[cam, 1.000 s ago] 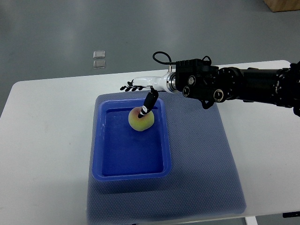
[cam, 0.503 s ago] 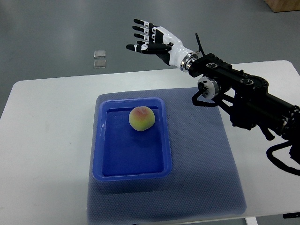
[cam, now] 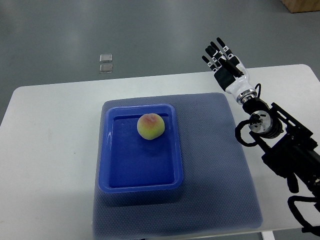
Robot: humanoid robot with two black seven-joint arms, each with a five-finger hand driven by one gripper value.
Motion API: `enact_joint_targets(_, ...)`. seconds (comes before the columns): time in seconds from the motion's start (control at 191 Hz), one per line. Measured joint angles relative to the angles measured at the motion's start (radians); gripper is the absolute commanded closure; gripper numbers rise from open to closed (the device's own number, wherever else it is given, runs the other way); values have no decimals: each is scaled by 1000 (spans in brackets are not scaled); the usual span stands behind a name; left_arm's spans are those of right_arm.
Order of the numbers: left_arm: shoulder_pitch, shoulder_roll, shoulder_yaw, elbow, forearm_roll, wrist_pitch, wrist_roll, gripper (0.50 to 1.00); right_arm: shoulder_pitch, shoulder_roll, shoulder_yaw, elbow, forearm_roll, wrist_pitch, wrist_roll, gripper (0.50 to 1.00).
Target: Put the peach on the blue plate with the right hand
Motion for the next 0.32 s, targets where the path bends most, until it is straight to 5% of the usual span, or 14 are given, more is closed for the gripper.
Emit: enact_joint_targets(0.325,0,0,-5,1,0,0,0,500,1,8,6,0,5,9,0,570)
